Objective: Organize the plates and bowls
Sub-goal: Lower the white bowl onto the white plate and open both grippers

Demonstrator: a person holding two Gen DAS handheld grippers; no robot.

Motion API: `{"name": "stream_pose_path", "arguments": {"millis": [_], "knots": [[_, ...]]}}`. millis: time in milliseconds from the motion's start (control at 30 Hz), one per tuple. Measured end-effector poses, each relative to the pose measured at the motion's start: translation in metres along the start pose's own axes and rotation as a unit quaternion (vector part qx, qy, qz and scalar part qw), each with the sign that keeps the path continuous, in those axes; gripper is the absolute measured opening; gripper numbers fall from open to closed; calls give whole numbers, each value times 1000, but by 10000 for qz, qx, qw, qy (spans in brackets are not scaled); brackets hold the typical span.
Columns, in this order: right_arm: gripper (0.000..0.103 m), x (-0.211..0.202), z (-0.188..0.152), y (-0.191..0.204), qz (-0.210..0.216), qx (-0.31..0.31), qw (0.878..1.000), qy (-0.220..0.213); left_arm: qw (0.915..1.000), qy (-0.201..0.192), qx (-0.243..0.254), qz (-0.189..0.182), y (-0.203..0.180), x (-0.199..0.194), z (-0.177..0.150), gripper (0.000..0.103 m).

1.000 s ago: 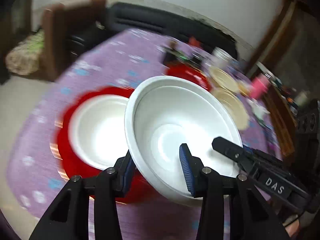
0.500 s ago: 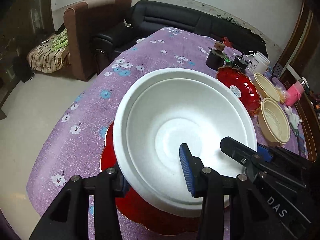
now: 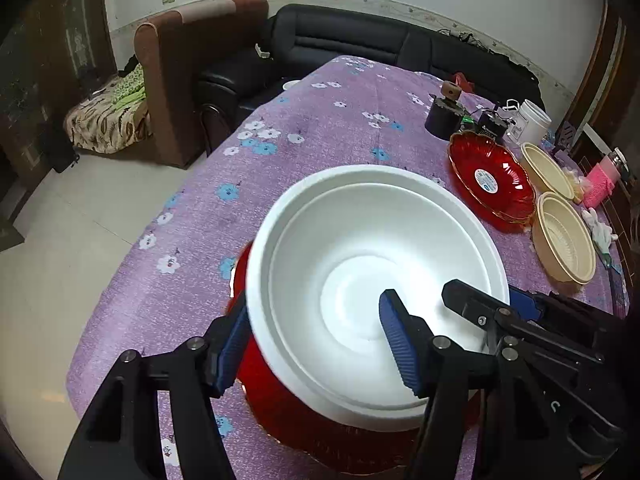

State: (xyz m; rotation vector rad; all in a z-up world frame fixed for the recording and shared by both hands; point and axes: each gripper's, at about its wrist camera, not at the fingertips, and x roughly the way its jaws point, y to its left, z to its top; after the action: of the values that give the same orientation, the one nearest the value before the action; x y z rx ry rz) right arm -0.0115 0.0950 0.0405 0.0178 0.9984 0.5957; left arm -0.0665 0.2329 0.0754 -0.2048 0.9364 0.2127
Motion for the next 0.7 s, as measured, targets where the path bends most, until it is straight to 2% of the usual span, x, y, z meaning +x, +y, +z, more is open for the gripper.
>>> {"name": "stream_pose_path", "arguments": {"millis": [67, 133, 300, 500, 600, 700], "knots": [[49, 2, -1, -3, -6, 64, 10000, 3, 10000, -33, -64, -4, 4, -3, 0, 66], [57, 2, -1, -6, 9, 130, 9999, -36, 9999, -58, -111, 4, 8, -6, 1, 69], [59, -9, -3, -9, 99, 255, 9994, -214, 9993, -158, -342, -71, 20, -16, -1, 70], [64, -34, -8, -18, 109, 316, 9984, -465, 9951, -535, -765, -331, 35, -41, -2, 74], [65, -48, -12, -32, 61, 411, 9976, -559, 9931, -779, -769, -416, 33, -57, -1, 75], [65, -60, -15, -50, -103, 515, 9966, -632, 9924, -911, -644, -527, 22, -70, 2, 82]]}}
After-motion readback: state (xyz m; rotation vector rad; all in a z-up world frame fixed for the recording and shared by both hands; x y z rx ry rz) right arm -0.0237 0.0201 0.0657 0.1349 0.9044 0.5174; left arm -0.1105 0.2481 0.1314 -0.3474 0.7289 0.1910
